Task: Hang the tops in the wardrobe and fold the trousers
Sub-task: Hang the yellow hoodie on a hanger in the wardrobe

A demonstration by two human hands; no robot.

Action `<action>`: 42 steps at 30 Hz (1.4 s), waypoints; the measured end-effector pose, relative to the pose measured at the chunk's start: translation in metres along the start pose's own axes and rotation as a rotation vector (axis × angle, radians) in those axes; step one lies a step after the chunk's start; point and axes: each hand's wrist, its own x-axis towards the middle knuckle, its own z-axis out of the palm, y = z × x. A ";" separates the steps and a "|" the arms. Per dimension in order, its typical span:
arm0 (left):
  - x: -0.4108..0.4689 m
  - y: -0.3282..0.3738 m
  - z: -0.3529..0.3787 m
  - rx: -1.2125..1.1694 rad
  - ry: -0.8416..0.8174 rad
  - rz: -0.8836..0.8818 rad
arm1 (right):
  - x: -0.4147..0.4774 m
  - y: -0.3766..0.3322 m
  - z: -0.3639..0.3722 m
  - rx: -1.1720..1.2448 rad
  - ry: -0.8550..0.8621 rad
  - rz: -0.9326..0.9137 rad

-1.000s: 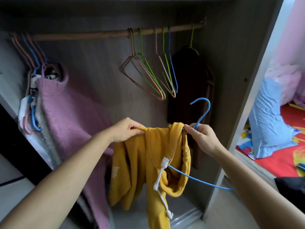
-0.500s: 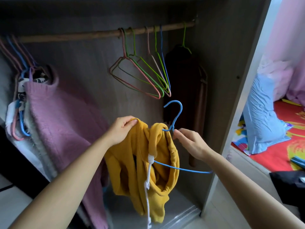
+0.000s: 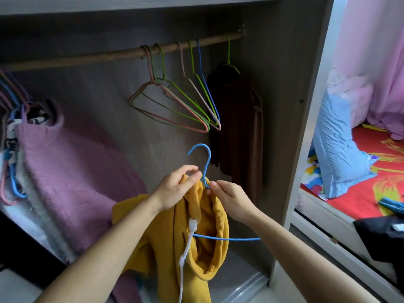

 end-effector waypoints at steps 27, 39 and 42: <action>-0.010 0.025 -0.030 -0.228 0.612 0.049 | -0.018 0.075 0.023 1.033 0.329 0.941; -0.026 -0.026 -0.048 0.169 0.343 -0.031 | 0.008 0.075 -0.062 0.433 0.409 0.881; -0.023 -0.028 -0.050 0.250 0.312 -0.022 | 0.008 0.077 -0.066 0.078 0.432 0.784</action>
